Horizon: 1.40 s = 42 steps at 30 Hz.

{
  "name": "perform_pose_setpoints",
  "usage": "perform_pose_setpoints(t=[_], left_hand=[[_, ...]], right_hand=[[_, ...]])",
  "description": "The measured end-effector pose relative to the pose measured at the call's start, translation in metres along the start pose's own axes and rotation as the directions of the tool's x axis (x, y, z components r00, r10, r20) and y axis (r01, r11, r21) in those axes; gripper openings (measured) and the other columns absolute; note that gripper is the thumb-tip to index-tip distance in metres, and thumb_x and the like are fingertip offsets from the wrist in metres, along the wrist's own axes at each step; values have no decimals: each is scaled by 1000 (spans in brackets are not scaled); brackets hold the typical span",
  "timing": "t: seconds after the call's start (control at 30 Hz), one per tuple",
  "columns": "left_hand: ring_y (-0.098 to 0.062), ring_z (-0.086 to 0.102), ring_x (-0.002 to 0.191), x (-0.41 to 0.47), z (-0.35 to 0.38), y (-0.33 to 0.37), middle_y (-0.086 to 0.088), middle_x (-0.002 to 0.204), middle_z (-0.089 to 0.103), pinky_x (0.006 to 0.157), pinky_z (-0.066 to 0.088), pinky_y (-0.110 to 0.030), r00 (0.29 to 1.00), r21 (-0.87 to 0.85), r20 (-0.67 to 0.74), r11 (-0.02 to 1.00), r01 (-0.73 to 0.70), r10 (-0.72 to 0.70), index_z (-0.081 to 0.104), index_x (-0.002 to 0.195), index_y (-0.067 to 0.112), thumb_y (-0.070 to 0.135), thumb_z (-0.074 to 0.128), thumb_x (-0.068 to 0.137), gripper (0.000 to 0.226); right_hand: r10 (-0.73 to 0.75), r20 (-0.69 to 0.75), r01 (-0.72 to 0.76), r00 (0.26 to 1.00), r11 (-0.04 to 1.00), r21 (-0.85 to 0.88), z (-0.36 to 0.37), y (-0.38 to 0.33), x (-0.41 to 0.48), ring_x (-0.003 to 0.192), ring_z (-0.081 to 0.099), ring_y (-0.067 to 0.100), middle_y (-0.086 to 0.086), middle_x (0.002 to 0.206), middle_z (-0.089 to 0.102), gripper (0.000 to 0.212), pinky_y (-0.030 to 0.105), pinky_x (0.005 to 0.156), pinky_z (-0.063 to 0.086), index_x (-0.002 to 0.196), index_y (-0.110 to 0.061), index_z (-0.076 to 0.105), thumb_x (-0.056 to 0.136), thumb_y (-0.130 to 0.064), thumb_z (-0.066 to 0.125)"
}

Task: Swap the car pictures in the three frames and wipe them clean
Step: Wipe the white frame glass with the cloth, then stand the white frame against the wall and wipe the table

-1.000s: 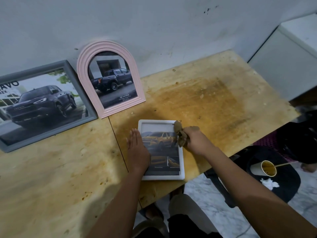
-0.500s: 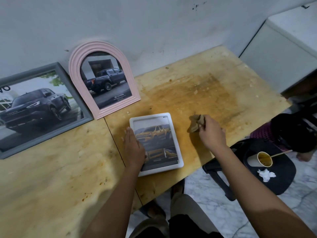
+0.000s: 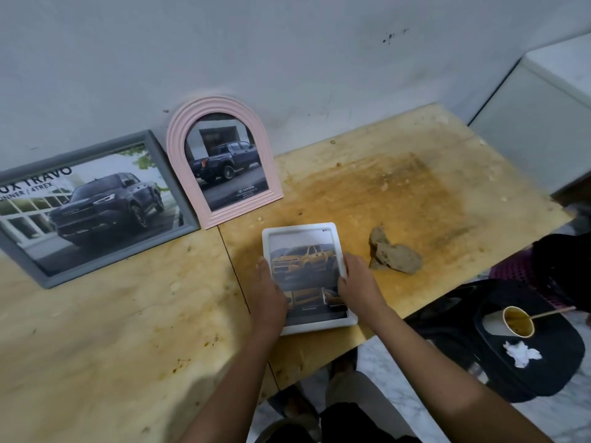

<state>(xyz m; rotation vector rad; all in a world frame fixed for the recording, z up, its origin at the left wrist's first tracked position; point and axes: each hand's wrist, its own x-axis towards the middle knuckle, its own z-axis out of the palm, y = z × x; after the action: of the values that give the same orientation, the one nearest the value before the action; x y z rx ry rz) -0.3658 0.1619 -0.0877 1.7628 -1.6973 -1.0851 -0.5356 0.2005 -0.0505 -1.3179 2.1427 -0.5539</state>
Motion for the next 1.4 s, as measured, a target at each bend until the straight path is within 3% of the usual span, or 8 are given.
perform_pose_setpoints(t=[0.13, 0.33, 0.4, 0.5, 0.7, 0.8, 1.13, 1.4], left_hand=[[-9, 55, 86, -2, -9, 17, 9, 95, 56, 74, 51, -27, 999, -156, -45, 988, 16, -24, 45, 105, 32, -1, 49, 90, 36], [-16, 47, 109, 3, -20, 31, -2, 124, 45, 75, 49, -11, 992, -302, -70, 950, 76, -102, 44, 135, 13, -9, 51, 81, 59], [-20, 47, 115, 9, -25, 42, -5, 128, 44, 93, 50, -30, 990, -334, -107, 941, 48, -89, 42, 138, 12, -6, 51, 84, 58], [-19, 52, 113, 26, -40, 58, -8, 124, 54, 97, 49, -39, 988, -327, -154, 943, -60, 9, 48, 134, 10, -2, 55, 84, 52], [11, 57, 86, 43, -72, 85, 5, 98, 60, 75, 48, -7, 954, -374, -218, 886, -275, 204, 57, 110, 12, -1, 60, 84, 29], [-2, 55, 75, 45, -78, 72, -3, 85, 62, 68, 49, -31, 919, -260, -259, 895, -362, 296, 59, 88, 24, 4, 57, 86, 20], [-17, 57, 109, 34, -76, 20, -1, 117, 59, 83, 47, -7, 896, -169, -159, 883, -438, 415, 60, 116, 13, -3, 63, 84, 36], [-14, 54, 111, 27, -76, 11, 4, 121, 55, 83, 40, 0, 913, -160, -138, 901, -402, 383, 56, 120, 20, -3, 60, 85, 41]], right_hand=[[180, -34, -167, 983, 957, 238, 5, -5, 4, 100, 53, 28, 13, 109, 56, 52, 32, 73, 45, 124, -5, 48, 74, 9, 53], [227, -131, -147, 965, 883, 445, -7, -16, 4, 94, 54, 26, 11, 101, 58, 50, 28, 62, 45, 117, -6, 52, 72, 16, 50], [230, -166, -127, 959, 871, 475, -14, -22, 10, 91, 54, 23, 7, 94, 58, 48, 31, 65, 47, 117, -3, 54, 74, 18, 48], [195, -231, -69, 953, 885, 461, -28, -26, 26, 94, 57, 18, 10, 107, 60, 45, 8, 61, 45, 124, -2, 55, 81, 12, 54], [22, -352, 140, 936, 893, 428, -55, -38, 37, 87, 54, 14, 9, 104, 57, 26, 15, 69, 40, 103, -11, 58, 81, 2, 62], [-61, -290, 167, 955, 920, 355, -48, -29, 32, 82, 53, 9, 6, 100, 55, 21, 22, 70, 44, 90, -19, 54, 85, 0, 59], [-179, 67, 137, 982, 904, 404, -46, -8, 19, 102, 57, -4, -8, 104, 63, 49, 16, 89, 48, 102, -20, 65, 83, 20, 43], [-34, 217, 23, 976, 998, 55, -37, -71, 35, 107, 55, 15, -3, 116, 64, 29, 41, 99, 40, 114, -22, 64, 94, -33, 47]])
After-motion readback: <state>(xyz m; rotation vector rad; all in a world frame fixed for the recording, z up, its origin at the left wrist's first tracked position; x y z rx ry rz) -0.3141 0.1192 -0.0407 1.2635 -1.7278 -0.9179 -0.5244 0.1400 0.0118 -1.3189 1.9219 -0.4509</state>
